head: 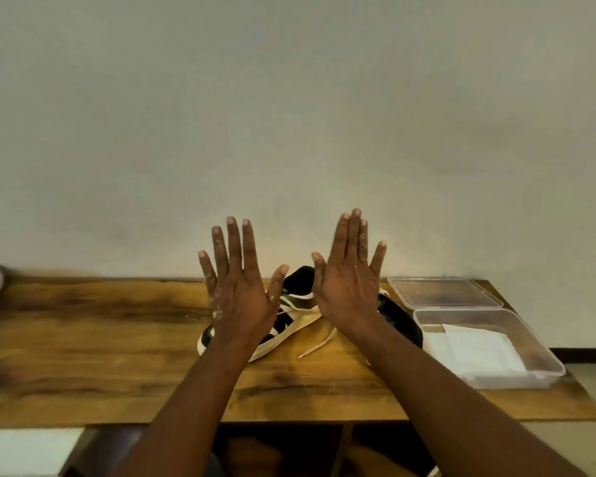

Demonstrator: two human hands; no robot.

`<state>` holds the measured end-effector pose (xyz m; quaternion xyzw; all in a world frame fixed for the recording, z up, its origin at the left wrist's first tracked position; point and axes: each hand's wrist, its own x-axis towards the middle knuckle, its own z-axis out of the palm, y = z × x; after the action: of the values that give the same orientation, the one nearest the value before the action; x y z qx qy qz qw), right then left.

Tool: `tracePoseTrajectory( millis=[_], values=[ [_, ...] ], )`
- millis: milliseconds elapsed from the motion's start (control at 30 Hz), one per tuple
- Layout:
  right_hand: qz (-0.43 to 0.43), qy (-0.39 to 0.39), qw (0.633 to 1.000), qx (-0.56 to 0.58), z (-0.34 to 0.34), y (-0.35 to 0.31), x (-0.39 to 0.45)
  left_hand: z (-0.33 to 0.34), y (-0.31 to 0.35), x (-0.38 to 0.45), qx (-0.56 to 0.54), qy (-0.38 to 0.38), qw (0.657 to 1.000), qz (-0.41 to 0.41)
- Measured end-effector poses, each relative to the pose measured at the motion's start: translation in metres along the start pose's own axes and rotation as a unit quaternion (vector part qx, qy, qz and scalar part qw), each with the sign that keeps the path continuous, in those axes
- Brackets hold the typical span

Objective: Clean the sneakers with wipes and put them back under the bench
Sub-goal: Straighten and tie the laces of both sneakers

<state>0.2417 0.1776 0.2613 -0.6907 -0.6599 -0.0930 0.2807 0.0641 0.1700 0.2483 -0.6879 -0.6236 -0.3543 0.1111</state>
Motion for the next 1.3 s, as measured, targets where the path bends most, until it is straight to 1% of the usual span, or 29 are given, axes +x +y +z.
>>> tracePoseTrajectory(
  millis=[100,200,300,400,467,567,667,767,900,1000,1067,1200,1300],
  values=[
    [0.035,-0.025,0.999,-0.009,0.012,0.031,-0.005,0.026,0.017,-0.006,-0.021,-0.023,0.999,0.014],
    [0.053,-0.049,0.997,-0.013,0.026,0.043,-0.012,0.053,0.022,-0.013,-0.032,-0.047,0.998,0.003],
    [0.049,-0.091,0.995,0.000,0.038,0.045,-0.015,0.081,0.023,-0.022,-0.033,-0.075,0.997,-0.003],
    [0.042,-0.112,0.993,0.009,0.050,0.042,-0.012,0.107,0.020,-0.032,-0.017,-0.101,0.994,0.024],
    [0.035,-0.129,0.991,0.022,0.056,0.038,-0.009,0.114,0.021,-0.032,-0.009,-0.121,0.992,0.045],
    [0.018,-0.149,0.986,0.069,0.069,0.031,0.000,0.113,0.025,-0.027,-0.023,-0.164,0.985,0.045],
    [0.001,-0.109,0.985,0.137,0.077,0.026,0.013,0.109,0.024,-0.023,-0.002,-0.186,0.981,0.058],
    [-0.001,-0.082,0.985,0.149,0.079,0.022,0.024,0.113,0.020,-0.024,-0.003,-0.200,0.977,0.070],
    [-0.007,-0.101,0.984,0.149,0.091,0.017,0.026,0.110,0.016,-0.019,-0.036,-0.184,0.979,0.077],
    [0.003,-0.095,0.983,0.155,0.090,0.019,0.025,0.100,0.018,-0.015,-0.057,-0.200,0.975,0.071],
    [0.014,-0.086,0.984,0.158,0.085,0.022,0.025,0.098,0.018,-0.015,-0.077,-0.199,0.974,0.074],
    [0.029,-0.085,0.983,0.160,0.073,0.027,0.020,0.090,0.017,-0.012,-0.089,-0.237,0.964,0.080],
    [0.032,-0.108,0.984,0.141,0.064,0.031,0.018,0.082,0.017,-0.010,-0.084,-0.245,0.960,0.103]
  ],
)
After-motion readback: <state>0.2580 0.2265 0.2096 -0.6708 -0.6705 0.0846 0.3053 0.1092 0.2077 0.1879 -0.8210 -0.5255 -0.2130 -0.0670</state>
